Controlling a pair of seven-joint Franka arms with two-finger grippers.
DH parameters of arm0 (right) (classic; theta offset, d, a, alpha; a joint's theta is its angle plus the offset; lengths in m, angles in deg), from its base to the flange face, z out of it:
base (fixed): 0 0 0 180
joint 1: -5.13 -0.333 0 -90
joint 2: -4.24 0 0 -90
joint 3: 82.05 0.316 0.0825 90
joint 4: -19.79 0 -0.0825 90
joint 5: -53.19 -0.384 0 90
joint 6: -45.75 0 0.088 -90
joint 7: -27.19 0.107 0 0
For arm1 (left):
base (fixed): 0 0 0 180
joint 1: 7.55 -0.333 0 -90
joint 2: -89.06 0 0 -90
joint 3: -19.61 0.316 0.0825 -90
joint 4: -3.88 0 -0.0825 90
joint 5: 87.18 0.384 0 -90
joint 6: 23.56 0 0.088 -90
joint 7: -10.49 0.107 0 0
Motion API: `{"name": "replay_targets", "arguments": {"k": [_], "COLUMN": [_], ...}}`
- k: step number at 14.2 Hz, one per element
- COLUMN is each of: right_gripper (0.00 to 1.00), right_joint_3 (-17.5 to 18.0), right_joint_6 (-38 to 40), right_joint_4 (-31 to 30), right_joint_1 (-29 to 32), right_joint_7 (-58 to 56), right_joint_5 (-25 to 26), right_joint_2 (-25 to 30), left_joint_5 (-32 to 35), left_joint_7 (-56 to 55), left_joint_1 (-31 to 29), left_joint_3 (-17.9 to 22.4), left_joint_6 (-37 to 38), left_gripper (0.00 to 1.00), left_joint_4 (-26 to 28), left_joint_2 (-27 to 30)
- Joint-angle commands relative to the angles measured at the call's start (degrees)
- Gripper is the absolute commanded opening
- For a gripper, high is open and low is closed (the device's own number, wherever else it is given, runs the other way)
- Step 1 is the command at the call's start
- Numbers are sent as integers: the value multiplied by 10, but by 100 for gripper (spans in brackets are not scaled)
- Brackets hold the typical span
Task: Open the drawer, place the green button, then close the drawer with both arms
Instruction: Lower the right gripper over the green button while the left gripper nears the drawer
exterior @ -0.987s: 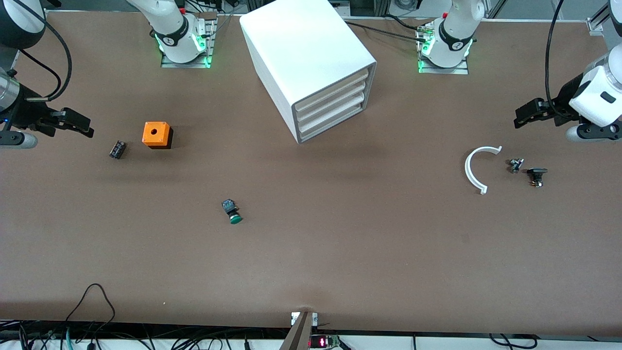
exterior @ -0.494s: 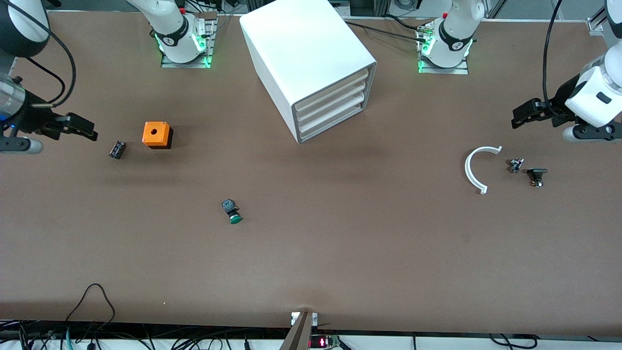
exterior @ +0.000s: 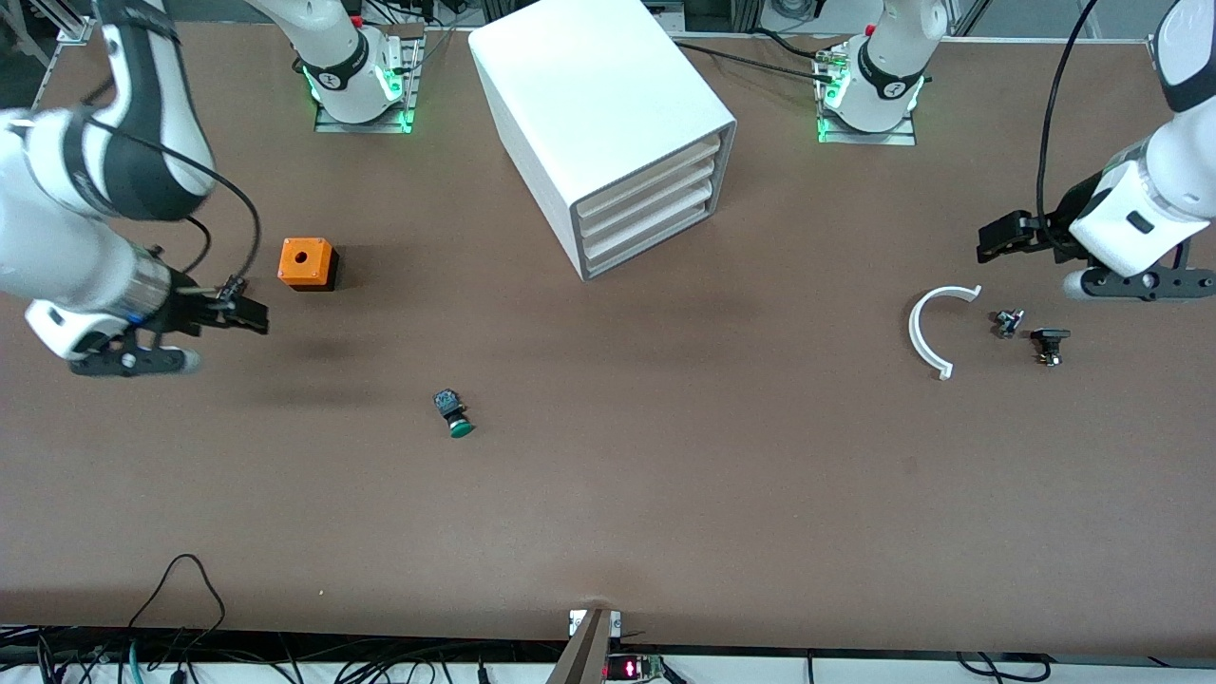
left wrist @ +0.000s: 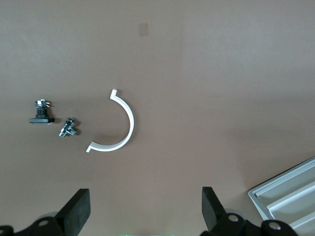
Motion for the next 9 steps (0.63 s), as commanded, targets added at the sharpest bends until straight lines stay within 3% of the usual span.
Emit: {"name": "replay_targets", "arguments": {"k": [1, 3, 6, 9], "right_gripper": [100, 100, 100, 100], "right_joint_3": [-4, -2, 22, 49], "right_joint_6": [-41, -78, -110, -150], "right_joint_4": [20, 19, 18, 18], "right_joint_1": [-66, -74, -82, -82], "right_joint_7": [2, -5, -58, -70], "right_joint_5": [-6, -12, -12, -12], "right_joint_2": [-51, -88, -123, -151], "left_joint_5": [5, -36, -169, -261], "left_joint_7": [12, 12, 15, 66], "left_joint_1": [20, 30, 33, 65], "left_joint_3": [-1, -5, -12, -33], "left_joint_6": [10, -15, -114, -158], "left_gripper": [100, 100, 100, 100], "left_joint_4": [7, 45, 142, 187], "left_joint_2": [-66, -101, -136, -170]}}
